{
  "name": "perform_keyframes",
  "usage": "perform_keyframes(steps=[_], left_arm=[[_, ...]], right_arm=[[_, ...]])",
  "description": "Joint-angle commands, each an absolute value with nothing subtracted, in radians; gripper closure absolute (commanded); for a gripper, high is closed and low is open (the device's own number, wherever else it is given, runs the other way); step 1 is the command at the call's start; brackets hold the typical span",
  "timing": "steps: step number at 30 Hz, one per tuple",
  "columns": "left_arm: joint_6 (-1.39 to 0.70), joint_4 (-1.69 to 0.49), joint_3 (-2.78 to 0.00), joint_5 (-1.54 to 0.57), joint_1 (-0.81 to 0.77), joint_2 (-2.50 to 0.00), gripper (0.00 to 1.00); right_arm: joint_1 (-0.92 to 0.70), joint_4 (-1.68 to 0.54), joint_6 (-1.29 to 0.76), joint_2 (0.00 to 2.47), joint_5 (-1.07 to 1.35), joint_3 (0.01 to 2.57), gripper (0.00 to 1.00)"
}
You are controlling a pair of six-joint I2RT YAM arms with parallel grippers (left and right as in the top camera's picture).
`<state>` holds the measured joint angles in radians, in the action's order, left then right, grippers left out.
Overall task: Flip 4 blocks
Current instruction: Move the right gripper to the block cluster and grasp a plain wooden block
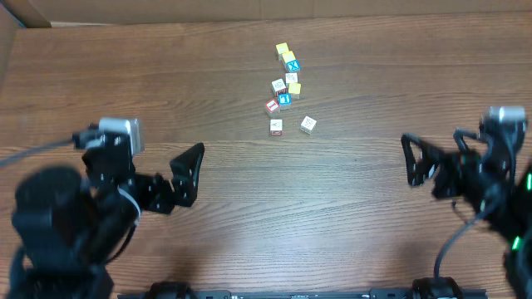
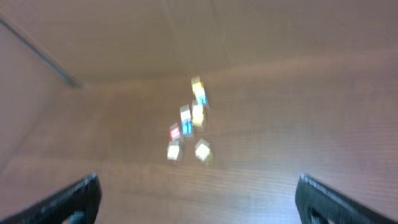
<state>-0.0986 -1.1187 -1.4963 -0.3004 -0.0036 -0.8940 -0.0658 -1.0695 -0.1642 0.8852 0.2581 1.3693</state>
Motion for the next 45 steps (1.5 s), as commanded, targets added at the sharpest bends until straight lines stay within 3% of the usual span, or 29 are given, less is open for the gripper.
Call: perform_keyframes(steps=[1, 5, 11, 12, 13, 15, 16, 17, 19, 25, 26, 27, 28, 30, 32, 45], left_arm=[[-0.052, -1.207, -1.620, -0.316, 0.006, -1.021, 0.00], [-0.082, -1.272, -1.663, -0.344, 0.006, -1.151, 0.00], [-0.093, -1.302, -1.663, -0.393, 0.006, -1.301, 0.00], [-0.093, -1.307, -1.663, -0.393, 0.006, -1.321, 0.08], [-0.093, -1.313, -1.663, -0.393, 0.006, -1.344, 0.27], [-0.093, -1.325, -1.663, -0.393, 0.006, -1.383, 0.78], [-0.093, -1.332, -1.663, -0.393, 0.006, -1.404, 0.94], [-0.093, -1.338, -1.663, -0.393, 0.006, -1.422, 0.96], [-0.093, -1.343, -1.663, -0.393, 0.006, -1.460, 0.96], [-0.093, -1.356, -1.663, -0.393, 0.006, -1.565, 0.96], [-0.093, -1.357, -1.663, -0.393, 0.006, -1.581, 0.94], [-0.093, -1.358, -1.663, -0.393, 0.006, -1.595, 0.80], [-0.093, -1.358, -1.663, -0.393, 0.006, -1.608, 0.56], [-0.093, -1.360, -1.663, -0.393, 0.006, -1.637, 0.20], [-0.093, -1.361, -1.663, -0.393, 0.006, -1.666, 0.00], [-0.093, -1.349, -1.663, -0.384, 0.006, -1.815, 0.00]], right_arm=[[-0.064, -1.183, -0.172, 1.075, 0.257, 1.568, 0.00], [-0.064, -1.311, -0.184, 1.298, 0.310, 1.752, 0.00], [-0.064, -1.287, -0.183, 1.508, 0.654, 1.781, 0.00], [-0.064, -1.276, -0.184, 1.542, 0.678, 1.781, 0.00], [-0.066, -1.270, -0.184, 1.568, 0.690, 1.781, 0.00], [-0.080, -1.270, -0.187, 1.624, 0.682, 1.780, 0.14], [-0.090, -1.271, -0.188, 1.647, 0.673, 1.780, 0.24], [-0.103, -1.270, -0.189, 1.669, 0.660, 1.780, 0.36], [-0.139, -1.269, -0.237, 1.713, 0.588, 1.780, 0.49], [-0.250, -1.251, -0.479, 1.834, 0.264, 1.780, 0.50], [-0.266, -1.245, -0.500, 1.850, 0.235, 1.780, 0.48], [-0.281, -1.238, -0.516, 1.866, 0.213, 1.779, 0.45], [-0.296, -1.231, -0.534, 1.881, 0.195, 1.779, 0.43], [-0.329, -1.209, -0.559, 1.914, 0.175, 1.779, 0.41], [-0.363, -1.175, -0.559, 1.948, 0.172, 1.779, 0.40], [-0.453, -1.037, -0.690, 2.138, 0.011, 1.779, 0.39]])
